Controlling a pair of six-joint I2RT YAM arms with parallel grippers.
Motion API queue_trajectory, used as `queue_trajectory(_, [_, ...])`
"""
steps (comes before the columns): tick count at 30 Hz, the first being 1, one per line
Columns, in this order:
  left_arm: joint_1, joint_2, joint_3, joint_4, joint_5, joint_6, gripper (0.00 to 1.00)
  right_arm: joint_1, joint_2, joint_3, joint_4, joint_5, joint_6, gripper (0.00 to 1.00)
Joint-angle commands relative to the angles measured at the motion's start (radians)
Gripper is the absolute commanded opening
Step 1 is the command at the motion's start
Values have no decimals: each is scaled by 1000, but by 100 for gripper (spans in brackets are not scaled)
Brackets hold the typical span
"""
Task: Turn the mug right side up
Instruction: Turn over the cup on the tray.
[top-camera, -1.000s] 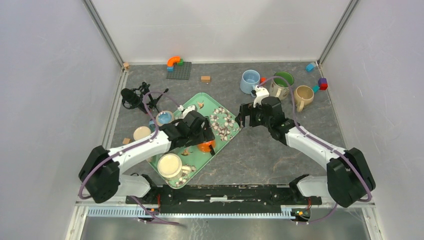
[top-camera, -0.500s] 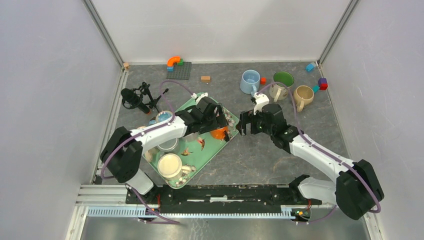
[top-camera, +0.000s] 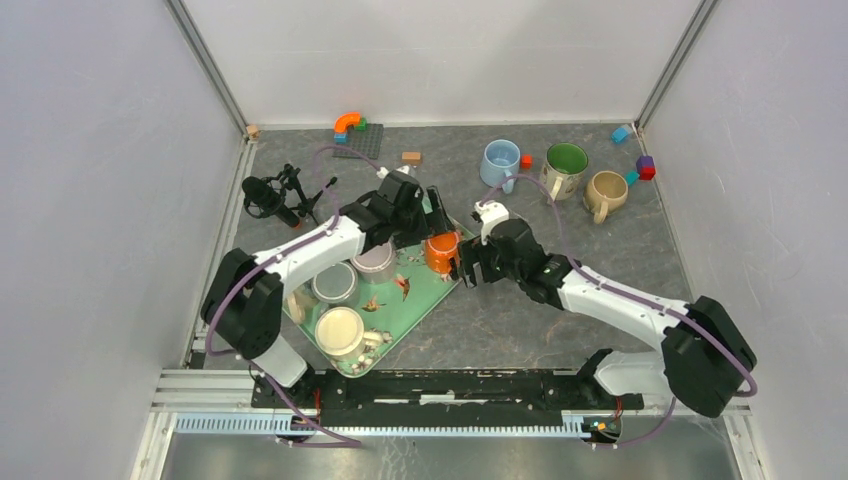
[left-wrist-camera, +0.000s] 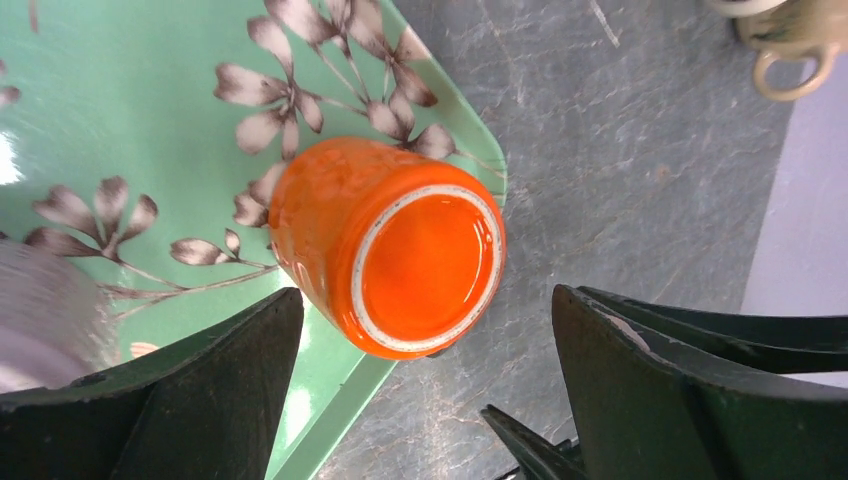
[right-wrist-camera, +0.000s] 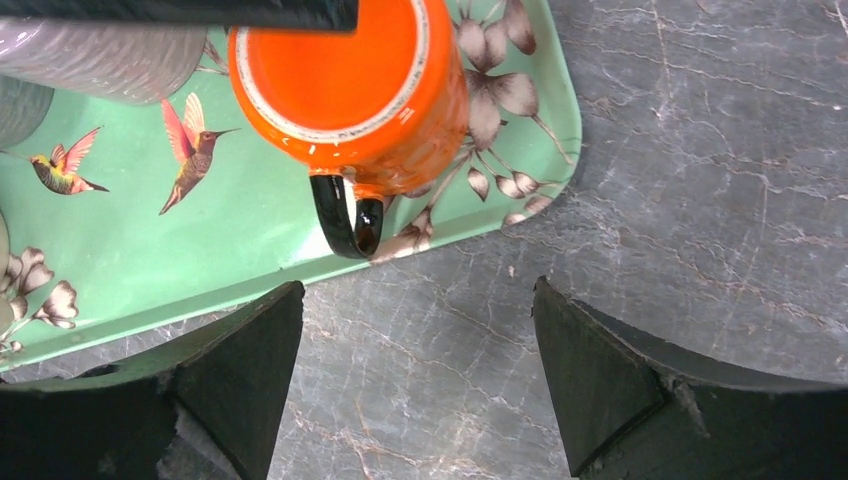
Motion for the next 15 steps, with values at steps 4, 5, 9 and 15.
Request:
queue_trajectory(4, [77, -170, 30, -22, 73, 102, 100, 75, 109, 142, -27, 119, 12, 86])
queue_trajectory(5, [85, -190, 28, -28, 75, 111, 100, 81, 126, 158, -37, 133, 15, 85])
queue_trajectory(9, [109, -265, 9, -45, 74, 138, 100, 95, 181, 192, -47, 145, 32, 80])
queue_trajectory(15, [130, -359, -31, -65, 75, 182, 100, 120, 255, 247, -65, 165, 57, 70])
